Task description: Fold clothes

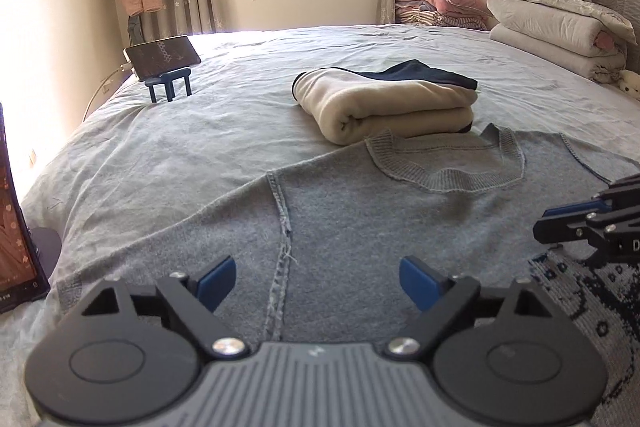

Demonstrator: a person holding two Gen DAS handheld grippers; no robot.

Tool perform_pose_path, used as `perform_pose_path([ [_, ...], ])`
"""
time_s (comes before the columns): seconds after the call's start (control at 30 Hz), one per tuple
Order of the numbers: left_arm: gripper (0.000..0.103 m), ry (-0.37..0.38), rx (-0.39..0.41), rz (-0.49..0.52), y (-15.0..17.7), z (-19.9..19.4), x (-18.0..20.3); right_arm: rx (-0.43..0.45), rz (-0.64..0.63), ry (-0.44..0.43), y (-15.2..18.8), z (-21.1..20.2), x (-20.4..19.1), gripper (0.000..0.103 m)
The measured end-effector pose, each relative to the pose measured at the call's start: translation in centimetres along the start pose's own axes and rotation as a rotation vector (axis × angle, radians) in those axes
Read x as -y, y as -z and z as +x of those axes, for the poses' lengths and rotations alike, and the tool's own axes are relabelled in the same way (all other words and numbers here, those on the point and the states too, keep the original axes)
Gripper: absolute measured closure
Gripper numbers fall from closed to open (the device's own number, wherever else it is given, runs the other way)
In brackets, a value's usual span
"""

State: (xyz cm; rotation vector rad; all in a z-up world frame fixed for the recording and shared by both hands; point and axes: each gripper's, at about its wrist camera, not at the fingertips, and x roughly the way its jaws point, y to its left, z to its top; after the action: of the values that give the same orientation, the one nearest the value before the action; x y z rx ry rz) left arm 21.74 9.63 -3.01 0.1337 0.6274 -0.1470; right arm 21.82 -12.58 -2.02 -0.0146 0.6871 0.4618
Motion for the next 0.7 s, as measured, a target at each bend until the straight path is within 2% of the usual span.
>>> perform_pose_path([
  [0.13, 0.012, -0.076, -0.013, -0.007, 0.1, 1.6, -1.7, -0.009, -0.018, -0.020, -1.1, 2.3, -0.5, 0.087],
  [0.3, 0.007, -0.060, -0.005, -0.080, 0.6, 2.1, -3.7, -0.010, -0.039, 0.025, -3.1, 5.5, -0.8, 0.091],
  [0.43, 0.007, -0.078, 0.000, -0.054, 0.5, 1.9, -3.1, 0.025, 0.009, 0.101, -4.8, 7.5, 0.1, 0.091],
  [0.53, 0.007, -0.086, 0.010, -0.020, 0.2, 1.0, -2.3, 0.051, 0.062, 0.123, -4.8, 6.3, 0.9, 0.088],
  [0.57, 0.007, -0.071, 0.020, -0.010, 0.0, 0.7, -2.0, 0.054, 0.052, 0.124, -4.5, 5.7, 1.1, 0.080],
  [0.7, 0.007, 0.000, 0.056, 0.024, -1.0, -0.2, -0.3, 0.052, 0.018, 0.125, -3.0, 3.5, 1.6, 0.080],
])
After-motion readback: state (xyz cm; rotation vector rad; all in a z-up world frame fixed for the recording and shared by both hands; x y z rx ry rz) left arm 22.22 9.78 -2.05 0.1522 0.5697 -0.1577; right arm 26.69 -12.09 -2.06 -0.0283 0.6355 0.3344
